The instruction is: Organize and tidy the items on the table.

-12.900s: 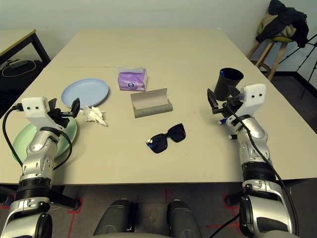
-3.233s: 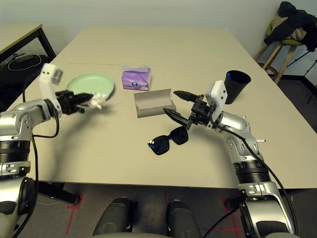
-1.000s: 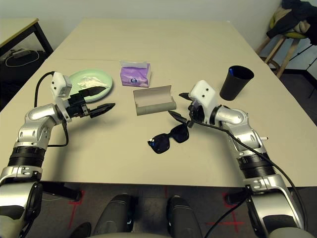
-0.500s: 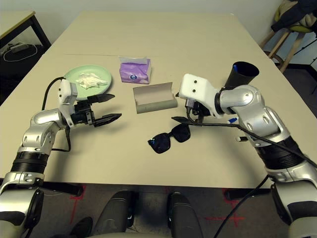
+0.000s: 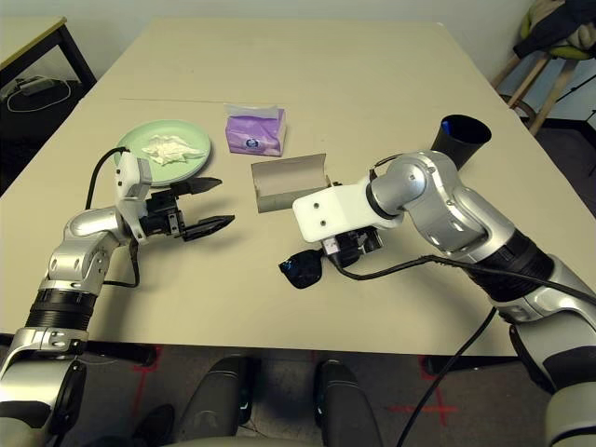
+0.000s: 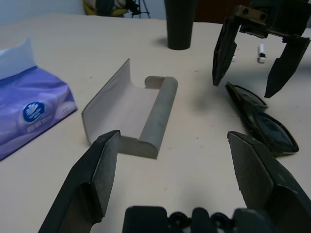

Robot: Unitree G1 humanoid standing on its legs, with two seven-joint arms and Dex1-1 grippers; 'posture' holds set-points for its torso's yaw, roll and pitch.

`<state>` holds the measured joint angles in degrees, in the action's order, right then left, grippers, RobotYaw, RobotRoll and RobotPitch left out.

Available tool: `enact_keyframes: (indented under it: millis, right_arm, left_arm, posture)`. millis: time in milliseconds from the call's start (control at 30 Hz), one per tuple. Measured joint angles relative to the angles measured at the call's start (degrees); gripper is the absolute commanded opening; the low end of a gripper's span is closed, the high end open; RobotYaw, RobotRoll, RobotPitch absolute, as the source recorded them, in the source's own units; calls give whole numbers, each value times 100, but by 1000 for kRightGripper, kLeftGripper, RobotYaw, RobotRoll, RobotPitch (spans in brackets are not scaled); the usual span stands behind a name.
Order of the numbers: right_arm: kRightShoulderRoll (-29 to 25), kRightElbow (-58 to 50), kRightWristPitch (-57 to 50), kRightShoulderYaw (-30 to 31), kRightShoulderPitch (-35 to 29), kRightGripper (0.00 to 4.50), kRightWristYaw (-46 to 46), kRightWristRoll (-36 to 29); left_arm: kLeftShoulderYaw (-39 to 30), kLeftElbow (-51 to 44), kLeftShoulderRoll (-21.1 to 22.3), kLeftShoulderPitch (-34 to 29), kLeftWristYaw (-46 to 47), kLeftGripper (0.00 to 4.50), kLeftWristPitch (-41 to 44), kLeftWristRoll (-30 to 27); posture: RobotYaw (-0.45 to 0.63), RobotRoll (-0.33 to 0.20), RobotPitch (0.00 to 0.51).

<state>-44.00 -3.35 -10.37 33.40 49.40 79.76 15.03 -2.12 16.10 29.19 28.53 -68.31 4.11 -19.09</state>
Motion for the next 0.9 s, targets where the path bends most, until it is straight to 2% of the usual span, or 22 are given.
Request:
enact_keyframes:
  millis: [367,900]
  right_arm:
    - [506,302,69,80,338,4500,471,301]
    - [467,31,-420,80,293,4500,893,320]
  left_arm:
    - [2,-121,7,-14,43,4458,80,-5]
    - [2,-115,7,47,44,4458,80,-4]
  posture:
    - [281,0,139]
    - [276,0,134]
